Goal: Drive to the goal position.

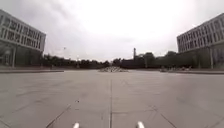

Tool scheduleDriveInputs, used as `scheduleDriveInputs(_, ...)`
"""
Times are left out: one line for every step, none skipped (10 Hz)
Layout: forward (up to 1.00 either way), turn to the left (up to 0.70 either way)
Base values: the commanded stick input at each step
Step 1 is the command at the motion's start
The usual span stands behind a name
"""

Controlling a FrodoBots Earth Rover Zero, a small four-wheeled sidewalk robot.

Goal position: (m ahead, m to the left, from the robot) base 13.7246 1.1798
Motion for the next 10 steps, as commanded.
scheduleDriveInputs(0.50, 0.00)
scheduleDriveInputs(0.50, 0.00)
scheduleDriveInputs(0.50, 0.00)
scheduleDriveInputs(0.50, 0.00)
scheduleDriveInputs(0.50, 0.00)
scheduleDriveInputs(0.50, 0.00)
scheduleDriveInputs(0.50, 0.00)
scheduleDriveInputs(0.50, 0.00)
scheduleDriveInputs(0.50, 0.00)
scheduleDriveInputs(0.50, 0.00)
